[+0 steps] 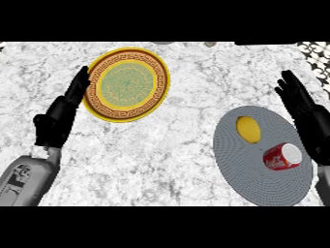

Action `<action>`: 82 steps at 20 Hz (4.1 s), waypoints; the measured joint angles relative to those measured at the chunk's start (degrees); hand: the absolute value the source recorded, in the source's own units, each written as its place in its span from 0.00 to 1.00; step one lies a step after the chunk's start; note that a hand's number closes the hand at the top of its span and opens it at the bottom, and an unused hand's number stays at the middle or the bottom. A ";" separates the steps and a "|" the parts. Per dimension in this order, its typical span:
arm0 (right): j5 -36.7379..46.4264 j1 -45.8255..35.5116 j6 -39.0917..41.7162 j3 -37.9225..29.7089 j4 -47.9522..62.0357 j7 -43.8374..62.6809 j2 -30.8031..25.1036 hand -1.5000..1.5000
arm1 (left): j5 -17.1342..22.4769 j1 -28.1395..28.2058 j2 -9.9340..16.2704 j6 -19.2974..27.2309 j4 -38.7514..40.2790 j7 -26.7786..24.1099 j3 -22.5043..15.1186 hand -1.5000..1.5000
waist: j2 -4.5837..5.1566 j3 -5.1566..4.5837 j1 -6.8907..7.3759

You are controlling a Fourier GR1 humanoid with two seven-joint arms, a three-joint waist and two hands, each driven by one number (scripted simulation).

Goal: Pick the can from the placemat and place it in the plate

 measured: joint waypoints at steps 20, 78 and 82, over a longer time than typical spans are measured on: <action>4.34 26.49 -33.17 -16.14 -23.38 -20.58 24.62 0.00 | -3.74 20.52 7.19 2.38 0.13 -8.63 6.43 0.50 | 0.55 0.67 1.53; 23.72 15.57 13.15 -12.97 5.07 23.84 4.78 0.00 | -13.31 21.45 -0.69 -7.38 -2.19 -8.47 16.90 0.50 | 0.96 0.71 2.40; 25.50 14.74 13.53 -13.48 6.89 21.19 6.95 1.00 | -14.66 21.53 -1.95 -8.02 -2.09 -8.69 17.45 0.50 | 0.95 0.71 2.39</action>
